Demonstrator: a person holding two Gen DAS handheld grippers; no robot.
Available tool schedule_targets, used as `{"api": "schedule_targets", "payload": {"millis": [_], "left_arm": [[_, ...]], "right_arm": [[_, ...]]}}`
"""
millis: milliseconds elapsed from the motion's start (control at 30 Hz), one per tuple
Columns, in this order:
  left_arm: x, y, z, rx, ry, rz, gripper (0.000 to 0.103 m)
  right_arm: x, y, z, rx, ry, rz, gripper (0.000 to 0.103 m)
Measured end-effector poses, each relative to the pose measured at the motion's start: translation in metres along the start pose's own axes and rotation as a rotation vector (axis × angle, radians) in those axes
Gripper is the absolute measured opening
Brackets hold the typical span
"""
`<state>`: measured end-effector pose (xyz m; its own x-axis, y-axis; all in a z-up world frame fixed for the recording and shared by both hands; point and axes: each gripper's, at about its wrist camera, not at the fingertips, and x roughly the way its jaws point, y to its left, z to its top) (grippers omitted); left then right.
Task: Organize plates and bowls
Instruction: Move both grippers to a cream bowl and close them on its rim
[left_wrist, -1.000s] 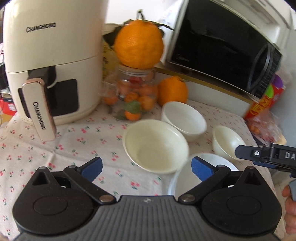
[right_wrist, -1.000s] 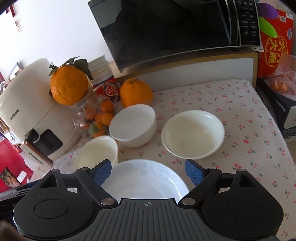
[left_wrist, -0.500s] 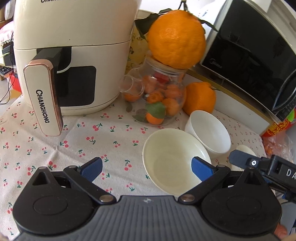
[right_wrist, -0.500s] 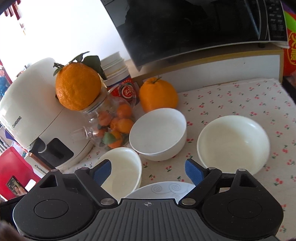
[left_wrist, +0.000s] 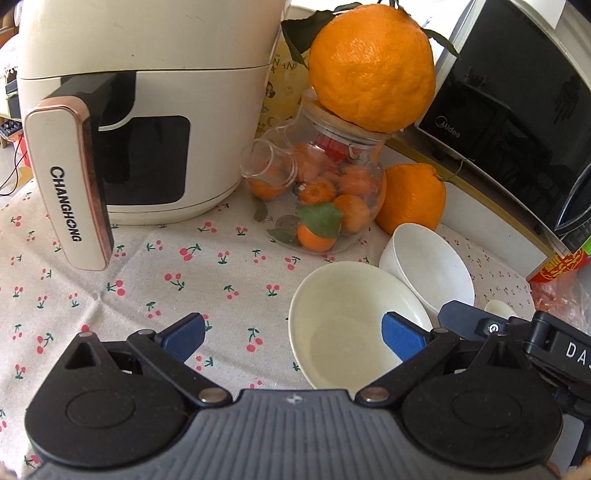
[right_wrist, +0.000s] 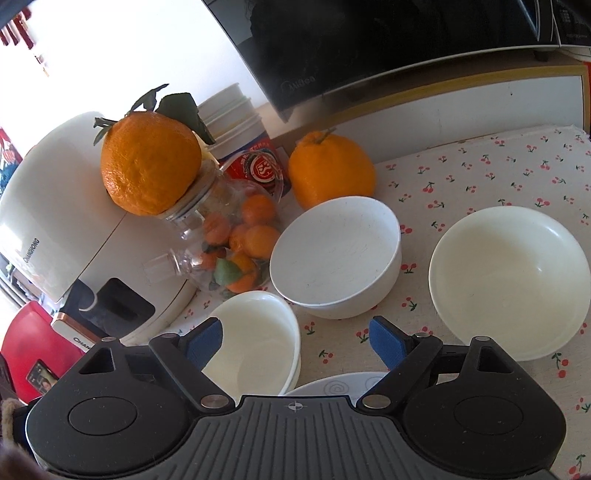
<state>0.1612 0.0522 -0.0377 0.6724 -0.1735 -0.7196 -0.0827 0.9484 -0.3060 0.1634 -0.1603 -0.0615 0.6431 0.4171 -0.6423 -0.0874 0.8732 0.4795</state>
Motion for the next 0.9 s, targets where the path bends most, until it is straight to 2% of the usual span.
{"api": "schedule_targets", "payload": {"millis": [100,267,533,900], "left_arm": [[0.002,0.0,-0.001,0.002,0.004,-0.005,0.098],[0.002,0.001,-0.001,-0.005,0.007,-0.023,0.09],[0.001,0.003,-0.002,-0.015,0.004,-0.033,0.063],[0.003,0.005,-0.003,-0.028,0.015,-0.028,0.034]], "right_arm": [[0.001,-0.002,0.0,0.01,-0.003,0.013,0.088],[0.003,-0.003,0.0,0.026,0.013,0.045,0.074],[0.005,-0.003,-0.003,0.025,0.015,0.052,0.045],[0.012,-0.005,-0.005,0.028,0.034,0.047,0.025]]}}
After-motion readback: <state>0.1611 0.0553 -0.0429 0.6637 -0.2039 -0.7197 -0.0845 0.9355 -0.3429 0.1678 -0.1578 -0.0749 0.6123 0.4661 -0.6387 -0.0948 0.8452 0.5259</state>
